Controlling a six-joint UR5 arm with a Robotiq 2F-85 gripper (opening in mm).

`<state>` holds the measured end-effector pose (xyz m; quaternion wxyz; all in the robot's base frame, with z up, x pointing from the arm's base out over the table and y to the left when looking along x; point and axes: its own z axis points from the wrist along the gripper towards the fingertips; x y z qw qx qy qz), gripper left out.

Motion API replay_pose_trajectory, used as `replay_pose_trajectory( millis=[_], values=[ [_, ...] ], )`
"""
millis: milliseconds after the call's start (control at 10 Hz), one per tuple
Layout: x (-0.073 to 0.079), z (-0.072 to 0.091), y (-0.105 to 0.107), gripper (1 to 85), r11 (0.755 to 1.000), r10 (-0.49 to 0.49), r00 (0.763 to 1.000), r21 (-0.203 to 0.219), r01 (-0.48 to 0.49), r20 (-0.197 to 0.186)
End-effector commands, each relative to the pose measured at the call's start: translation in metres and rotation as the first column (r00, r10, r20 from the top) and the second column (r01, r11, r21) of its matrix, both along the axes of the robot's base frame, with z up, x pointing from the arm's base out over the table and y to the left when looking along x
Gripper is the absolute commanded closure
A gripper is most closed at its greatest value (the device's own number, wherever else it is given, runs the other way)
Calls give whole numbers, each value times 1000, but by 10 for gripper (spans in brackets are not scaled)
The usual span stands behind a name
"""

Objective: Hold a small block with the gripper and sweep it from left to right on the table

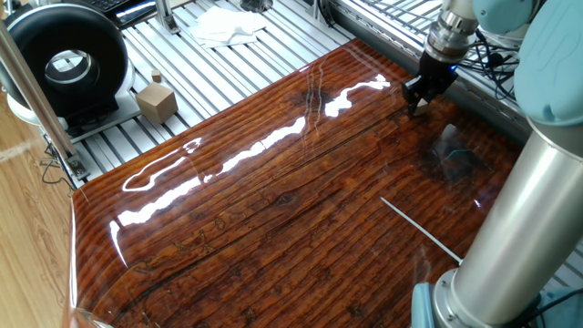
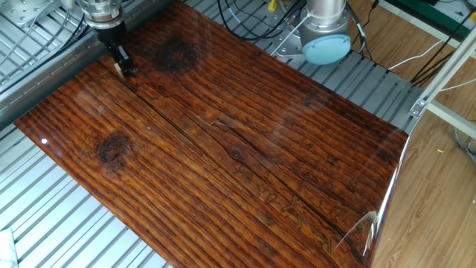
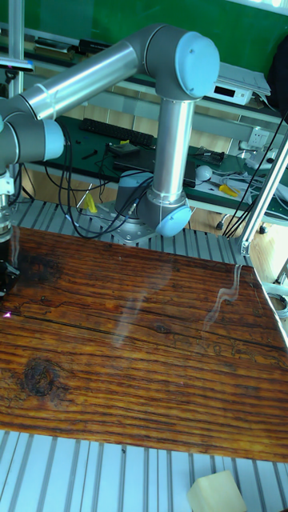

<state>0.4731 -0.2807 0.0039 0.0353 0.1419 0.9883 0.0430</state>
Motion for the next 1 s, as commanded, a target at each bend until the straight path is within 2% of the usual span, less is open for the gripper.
replay_pose_trajectory(
  millis=[0,900],
  values=[
    [3,2,6,847,1000,-18,1000,11,18,8],
    [5,3,13,847,1000,-22,1000,18,22,7]
  ],
)
